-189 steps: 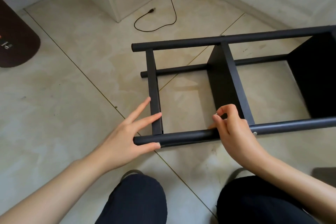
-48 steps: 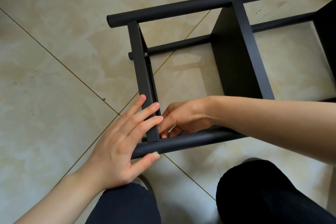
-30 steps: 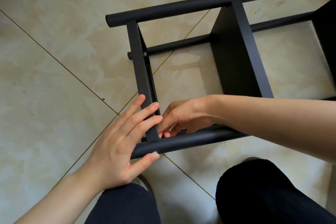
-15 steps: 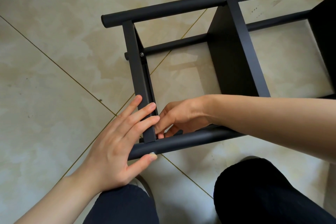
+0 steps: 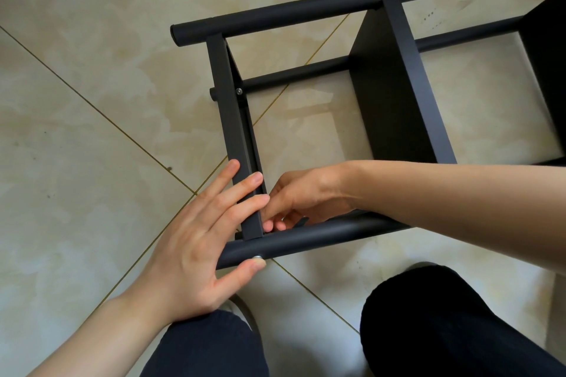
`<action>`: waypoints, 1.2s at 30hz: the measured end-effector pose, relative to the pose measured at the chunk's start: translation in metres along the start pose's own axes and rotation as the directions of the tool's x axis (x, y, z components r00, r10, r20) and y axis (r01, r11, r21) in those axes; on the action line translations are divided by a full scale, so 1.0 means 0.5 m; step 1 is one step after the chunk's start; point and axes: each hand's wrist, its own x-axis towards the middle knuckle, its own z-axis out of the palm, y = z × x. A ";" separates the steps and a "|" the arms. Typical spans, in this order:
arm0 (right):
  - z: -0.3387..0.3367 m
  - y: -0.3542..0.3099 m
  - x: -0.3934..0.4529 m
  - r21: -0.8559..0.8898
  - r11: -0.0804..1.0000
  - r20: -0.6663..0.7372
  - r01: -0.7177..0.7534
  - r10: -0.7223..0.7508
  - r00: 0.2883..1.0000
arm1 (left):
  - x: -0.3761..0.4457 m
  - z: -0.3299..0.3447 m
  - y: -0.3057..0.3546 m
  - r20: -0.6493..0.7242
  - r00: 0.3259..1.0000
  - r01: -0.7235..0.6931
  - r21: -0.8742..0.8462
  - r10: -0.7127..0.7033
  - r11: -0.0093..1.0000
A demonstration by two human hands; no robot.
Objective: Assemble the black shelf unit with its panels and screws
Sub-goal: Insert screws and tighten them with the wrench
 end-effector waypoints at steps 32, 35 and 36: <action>-0.009 0.007 0.002 0.106 0.993 0.128 0.043 -0.057 0.990 | 0.003 0.000 0.003 -0.016 1.000 -0.006 -0.007 0.006 1.000; -0.010 0.008 0.002 0.128 0.990 0.148 0.053 -0.072 0.986 | 0.003 0.001 0.002 -0.013 1.000 -0.006 -0.010 0.005 1.000; -0.009 0.008 0.002 0.133 0.990 0.147 0.050 -0.070 0.987 | 0.002 0.000 0.002 -0.014 1.000 -0.006 -0.010 0.005 1.000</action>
